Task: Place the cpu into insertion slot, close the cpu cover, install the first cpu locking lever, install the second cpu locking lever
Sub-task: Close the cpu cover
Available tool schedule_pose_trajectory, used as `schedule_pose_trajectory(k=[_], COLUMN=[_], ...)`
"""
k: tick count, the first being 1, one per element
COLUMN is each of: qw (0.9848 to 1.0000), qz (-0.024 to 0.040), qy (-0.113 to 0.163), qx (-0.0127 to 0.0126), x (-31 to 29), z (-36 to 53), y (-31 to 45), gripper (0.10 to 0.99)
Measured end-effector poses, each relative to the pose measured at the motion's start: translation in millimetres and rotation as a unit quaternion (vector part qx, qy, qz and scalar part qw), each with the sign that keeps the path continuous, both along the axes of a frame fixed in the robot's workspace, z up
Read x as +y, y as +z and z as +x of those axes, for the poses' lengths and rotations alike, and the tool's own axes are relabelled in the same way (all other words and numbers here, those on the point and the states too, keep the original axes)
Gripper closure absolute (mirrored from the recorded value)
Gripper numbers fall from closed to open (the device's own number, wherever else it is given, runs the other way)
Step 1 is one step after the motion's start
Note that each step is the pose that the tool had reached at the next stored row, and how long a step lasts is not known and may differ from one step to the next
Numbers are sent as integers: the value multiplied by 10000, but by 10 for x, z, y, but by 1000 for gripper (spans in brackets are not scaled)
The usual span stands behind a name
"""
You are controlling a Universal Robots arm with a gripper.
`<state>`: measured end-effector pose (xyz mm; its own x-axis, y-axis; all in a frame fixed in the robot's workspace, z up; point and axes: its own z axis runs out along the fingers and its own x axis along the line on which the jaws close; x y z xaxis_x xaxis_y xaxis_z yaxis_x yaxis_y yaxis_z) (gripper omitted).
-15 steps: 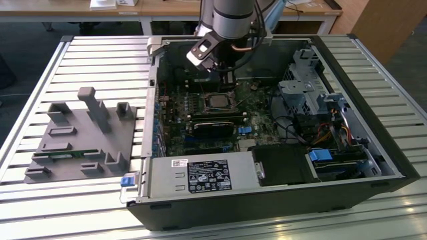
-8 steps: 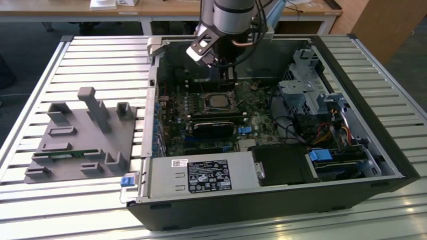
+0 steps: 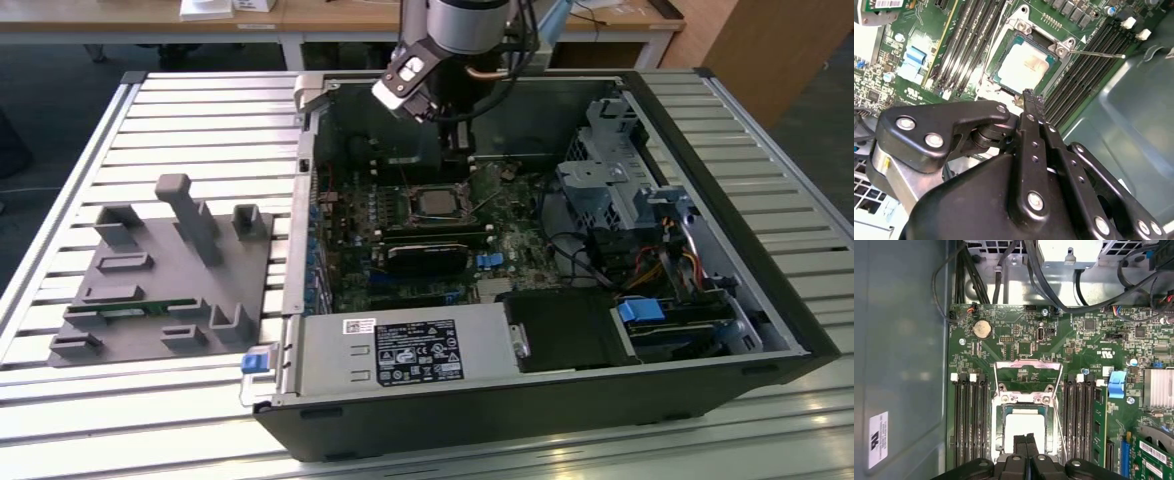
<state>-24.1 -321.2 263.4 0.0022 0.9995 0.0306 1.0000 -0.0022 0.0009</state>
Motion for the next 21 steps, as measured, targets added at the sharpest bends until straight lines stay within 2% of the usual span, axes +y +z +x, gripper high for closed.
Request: schedule_pose_trajectory(k=[14, 21], qw=[10000, 10000], qz=[1, 4], qy=[1, 2], qx=[1, 1], x=[-7, -116], z=[1, -6], y=[105, 106], gripper=[973, 973])
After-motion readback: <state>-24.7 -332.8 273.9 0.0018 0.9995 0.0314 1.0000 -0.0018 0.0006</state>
